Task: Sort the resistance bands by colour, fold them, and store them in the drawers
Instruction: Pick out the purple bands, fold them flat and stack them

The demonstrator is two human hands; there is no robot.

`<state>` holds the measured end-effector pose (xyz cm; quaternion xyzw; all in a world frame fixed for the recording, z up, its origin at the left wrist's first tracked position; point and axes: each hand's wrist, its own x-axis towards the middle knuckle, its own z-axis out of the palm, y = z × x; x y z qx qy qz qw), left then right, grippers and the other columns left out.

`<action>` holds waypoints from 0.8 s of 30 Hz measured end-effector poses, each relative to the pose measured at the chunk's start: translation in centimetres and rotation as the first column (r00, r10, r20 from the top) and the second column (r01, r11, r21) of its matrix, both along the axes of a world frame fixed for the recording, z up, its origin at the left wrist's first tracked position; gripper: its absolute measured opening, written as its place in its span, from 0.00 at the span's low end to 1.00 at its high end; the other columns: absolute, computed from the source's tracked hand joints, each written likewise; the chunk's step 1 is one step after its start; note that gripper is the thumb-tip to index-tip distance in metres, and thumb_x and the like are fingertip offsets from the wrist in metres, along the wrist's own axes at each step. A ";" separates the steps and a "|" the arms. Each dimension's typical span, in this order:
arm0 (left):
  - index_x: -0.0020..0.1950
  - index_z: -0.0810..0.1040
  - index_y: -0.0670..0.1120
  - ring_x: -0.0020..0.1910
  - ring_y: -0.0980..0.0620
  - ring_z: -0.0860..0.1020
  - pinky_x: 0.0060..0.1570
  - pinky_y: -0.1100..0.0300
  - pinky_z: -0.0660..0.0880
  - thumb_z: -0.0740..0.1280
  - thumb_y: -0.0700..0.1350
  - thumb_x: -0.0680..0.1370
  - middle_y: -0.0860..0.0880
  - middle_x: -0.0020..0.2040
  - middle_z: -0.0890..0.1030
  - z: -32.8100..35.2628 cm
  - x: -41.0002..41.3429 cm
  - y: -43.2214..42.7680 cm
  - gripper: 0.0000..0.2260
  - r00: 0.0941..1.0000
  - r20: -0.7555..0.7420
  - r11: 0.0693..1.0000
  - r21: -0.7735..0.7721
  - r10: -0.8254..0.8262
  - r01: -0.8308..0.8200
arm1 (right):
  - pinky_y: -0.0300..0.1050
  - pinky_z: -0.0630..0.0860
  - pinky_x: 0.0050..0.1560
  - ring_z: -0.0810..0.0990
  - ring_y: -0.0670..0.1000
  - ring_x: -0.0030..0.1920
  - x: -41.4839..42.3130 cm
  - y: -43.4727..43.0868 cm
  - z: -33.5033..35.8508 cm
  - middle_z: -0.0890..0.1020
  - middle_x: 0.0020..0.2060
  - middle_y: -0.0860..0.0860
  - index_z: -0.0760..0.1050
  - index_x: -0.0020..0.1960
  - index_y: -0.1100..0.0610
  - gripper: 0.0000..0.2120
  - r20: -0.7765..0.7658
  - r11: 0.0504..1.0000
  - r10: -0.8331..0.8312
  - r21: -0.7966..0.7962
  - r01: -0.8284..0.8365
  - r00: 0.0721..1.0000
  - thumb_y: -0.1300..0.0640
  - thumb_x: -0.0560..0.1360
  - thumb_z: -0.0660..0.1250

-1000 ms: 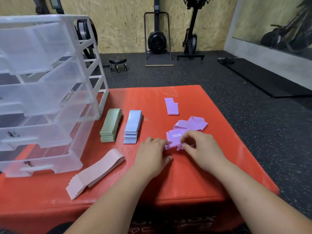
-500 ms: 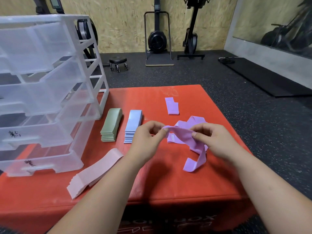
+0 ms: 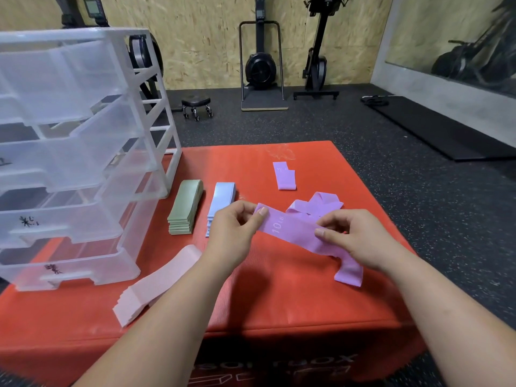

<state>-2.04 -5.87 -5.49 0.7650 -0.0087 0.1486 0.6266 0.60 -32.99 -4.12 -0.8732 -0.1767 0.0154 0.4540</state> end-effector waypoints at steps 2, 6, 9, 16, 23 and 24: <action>0.44 0.81 0.43 0.34 0.54 0.69 0.37 0.60 0.67 0.73 0.48 0.82 0.52 0.33 0.72 0.0 0.0 0.0 0.11 1.000 0.017 1.000 0.011 0.008 -0.008 | 0.41 0.75 0.44 0.78 0.42 0.38 0.0 0.1 0.2 0.87 0.40 0.49 0.86 0.46 0.50 0.02 0.001 1.000 0.014 0.013 -0.014 1.000 0.57 0.77 0.76; 0.42 0.78 0.41 0.34 0.55 0.68 0.36 0.63 0.66 0.72 0.46 0.83 0.53 0.34 0.71 0.1 0.0 0.1 0.13 0.999 0.038 0.999 0.040 0.028 -0.029 | 0.41 0.72 0.43 0.76 0.43 0.38 -0.2 0.1 0.3 0.86 0.40 0.53 0.86 0.46 0.51 0.03 -0.034 0.998 0.025 0.056 -0.023 0.999 0.56 0.78 0.75; 0.45 0.81 0.44 0.35 0.55 0.71 0.38 0.60 0.69 0.73 0.46 0.82 0.53 0.35 0.74 0.0 0.1 0.2 0.09 0.999 0.024 0.999 0.029 0.037 -0.037 | 0.36 0.75 0.45 0.79 0.42 0.39 -0.4 0.2 0.4 0.86 0.39 0.48 0.86 0.49 0.52 0.03 -0.106 0.992 0.071 0.113 -0.059 0.992 0.57 0.76 0.77; 0.47 0.84 0.49 0.34 0.59 0.74 0.39 0.64 0.73 0.73 0.44 0.82 0.56 0.34 0.77 0.2 0.1 0.8 0.04 0.988 0.050 0.987 0.062 0.143 -0.146 | 0.47 0.79 0.52 0.84 0.45 0.45 -0.6 -0.8 0.0 0.88 0.46 0.47 0.85 0.52 0.50 0.10 -0.215 0.982 0.146 -0.084 -0.167 0.966 0.57 0.73 0.80; 0.46 0.82 0.53 0.37 0.52 0.80 0.45 0.47 0.79 0.71 0.51 0.82 0.56 0.37 0.82 -0.1 0.0 2.3 0.05 0.966 0.035 0.959 0.122 0.255 -0.258 | 0.44 0.79 0.50 0.84 0.43 0.44 -0.8 -2.6 0.5 0.88 0.46 0.47 0.85 0.53 0.51 0.09 -0.206 0.991 0.084 -0.088 -0.104 0.975 0.57 0.74 0.79; 0.46 0.82 0.53 0.38 0.51 0.81 0.45 0.47 0.80 0.71 0.51 0.81 0.55 0.38 0.83 0.0 -0.1 2.4 0.06 0.961 0.041 0.951 0.138 0.274 -0.277 | 0.42 0.79 0.49 0.84 0.43 0.43 -1.0 -2.9 0.6 0.89 0.45 0.47 0.85 0.53 0.51 0.09 -0.206 0.992 0.075 -0.082 -0.094 0.976 0.58 0.74 0.80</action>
